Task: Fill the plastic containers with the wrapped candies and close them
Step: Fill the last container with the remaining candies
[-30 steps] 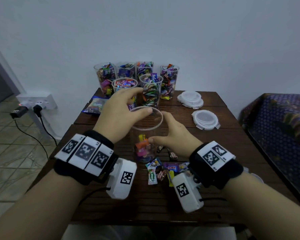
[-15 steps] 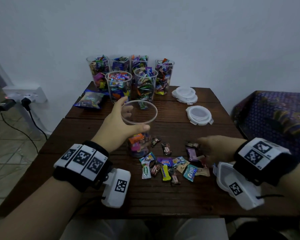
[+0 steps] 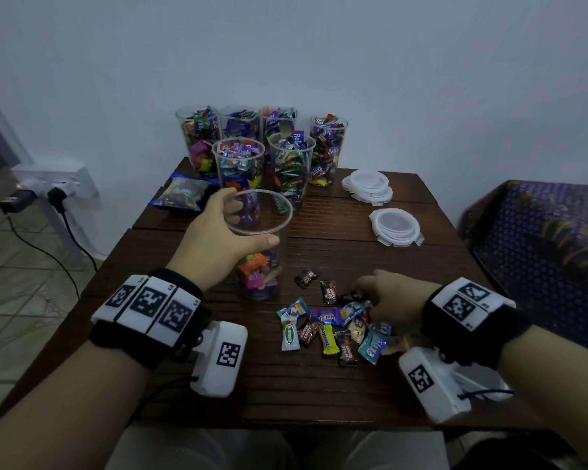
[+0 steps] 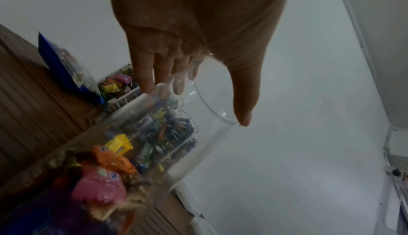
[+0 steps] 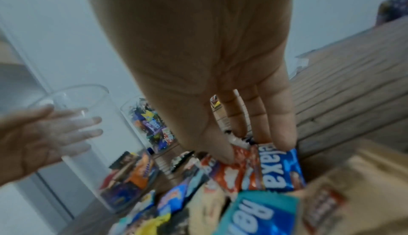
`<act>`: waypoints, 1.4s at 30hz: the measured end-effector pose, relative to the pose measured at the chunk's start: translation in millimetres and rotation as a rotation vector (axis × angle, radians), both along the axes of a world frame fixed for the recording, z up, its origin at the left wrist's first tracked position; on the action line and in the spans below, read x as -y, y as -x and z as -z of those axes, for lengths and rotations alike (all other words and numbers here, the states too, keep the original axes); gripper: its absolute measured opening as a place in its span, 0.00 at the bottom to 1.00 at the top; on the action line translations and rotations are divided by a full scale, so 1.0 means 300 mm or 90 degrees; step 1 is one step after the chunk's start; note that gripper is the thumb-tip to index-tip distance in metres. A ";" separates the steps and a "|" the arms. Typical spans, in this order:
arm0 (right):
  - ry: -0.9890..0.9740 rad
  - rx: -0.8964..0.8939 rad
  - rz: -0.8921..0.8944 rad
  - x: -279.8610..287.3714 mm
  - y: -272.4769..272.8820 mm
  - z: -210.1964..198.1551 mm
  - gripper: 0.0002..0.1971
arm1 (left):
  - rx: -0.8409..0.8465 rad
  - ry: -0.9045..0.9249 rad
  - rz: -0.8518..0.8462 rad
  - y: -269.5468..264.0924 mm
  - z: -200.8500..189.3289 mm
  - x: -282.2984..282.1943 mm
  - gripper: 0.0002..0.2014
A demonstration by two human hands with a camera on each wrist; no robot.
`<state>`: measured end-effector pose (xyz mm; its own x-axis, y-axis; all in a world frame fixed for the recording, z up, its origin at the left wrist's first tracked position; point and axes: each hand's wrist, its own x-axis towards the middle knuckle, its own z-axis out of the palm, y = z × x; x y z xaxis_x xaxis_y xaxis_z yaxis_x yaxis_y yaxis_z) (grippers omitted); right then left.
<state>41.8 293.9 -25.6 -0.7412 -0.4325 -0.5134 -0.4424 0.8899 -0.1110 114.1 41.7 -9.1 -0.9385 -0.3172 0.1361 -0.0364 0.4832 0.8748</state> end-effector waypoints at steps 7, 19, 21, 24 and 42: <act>-0.016 -0.022 0.039 -0.082 0.012 -0.027 0.36 | -0.075 0.131 -0.020 -0.027 -0.042 0.012 0.55; -0.065 -0.001 -0.107 -0.035 -0.064 0.018 0.64 | 0.252 0.495 0.402 -0.048 0.038 -0.280 0.48; -0.074 0.006 -0.109 -0.011 -0.068 0.022 0.65 | 0.295 0.512 0.396 -0.015 0.084 -0.284 0.53; -0.090 0.009 -0.102 0.013 -0.058 0.025 0.66 | 0.356 0.552 0.380 0.029 0.119 -0.288 0.58; -0.151 0.015 -0.207 0.003 -0.058 0.010 0.49 | 0.359 0.676 0.503 0.070 0.092 -0.323 0.37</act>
